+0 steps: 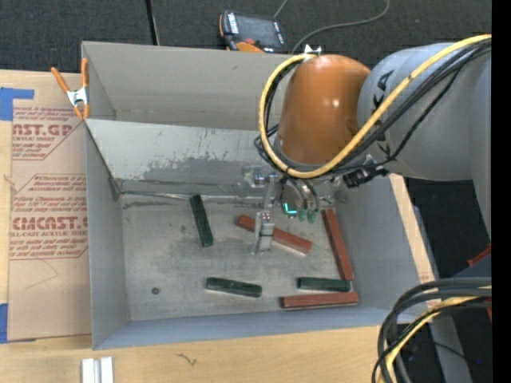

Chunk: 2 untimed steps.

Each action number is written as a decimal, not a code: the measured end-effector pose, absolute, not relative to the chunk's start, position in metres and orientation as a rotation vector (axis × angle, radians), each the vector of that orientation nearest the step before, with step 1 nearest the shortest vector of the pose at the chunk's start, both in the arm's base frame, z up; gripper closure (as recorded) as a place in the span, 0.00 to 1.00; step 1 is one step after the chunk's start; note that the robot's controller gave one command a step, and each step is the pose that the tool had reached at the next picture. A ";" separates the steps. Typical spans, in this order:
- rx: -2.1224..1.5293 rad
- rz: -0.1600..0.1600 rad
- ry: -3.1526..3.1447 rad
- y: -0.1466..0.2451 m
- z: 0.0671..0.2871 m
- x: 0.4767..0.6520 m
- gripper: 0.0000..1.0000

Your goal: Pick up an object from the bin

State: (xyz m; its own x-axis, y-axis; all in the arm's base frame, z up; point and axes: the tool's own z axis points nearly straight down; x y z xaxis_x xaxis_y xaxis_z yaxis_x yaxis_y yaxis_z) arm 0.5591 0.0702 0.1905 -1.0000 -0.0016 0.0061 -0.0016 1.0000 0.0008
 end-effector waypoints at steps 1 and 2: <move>0.138 0.004 -3.133 -0.010 0.086 0.579 0.00; -0.075 -0.001 -3.143 -0.025 0.069 0.591 0.00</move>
Offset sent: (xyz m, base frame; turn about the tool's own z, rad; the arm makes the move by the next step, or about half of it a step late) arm 0.0217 -0.0769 -0.0996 -0.0906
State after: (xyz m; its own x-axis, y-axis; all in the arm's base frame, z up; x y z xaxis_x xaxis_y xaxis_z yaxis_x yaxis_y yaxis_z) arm 0.5905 -0.0250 0.0691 -0.9988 0.0479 -0.0018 0.0479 0.9988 0.0006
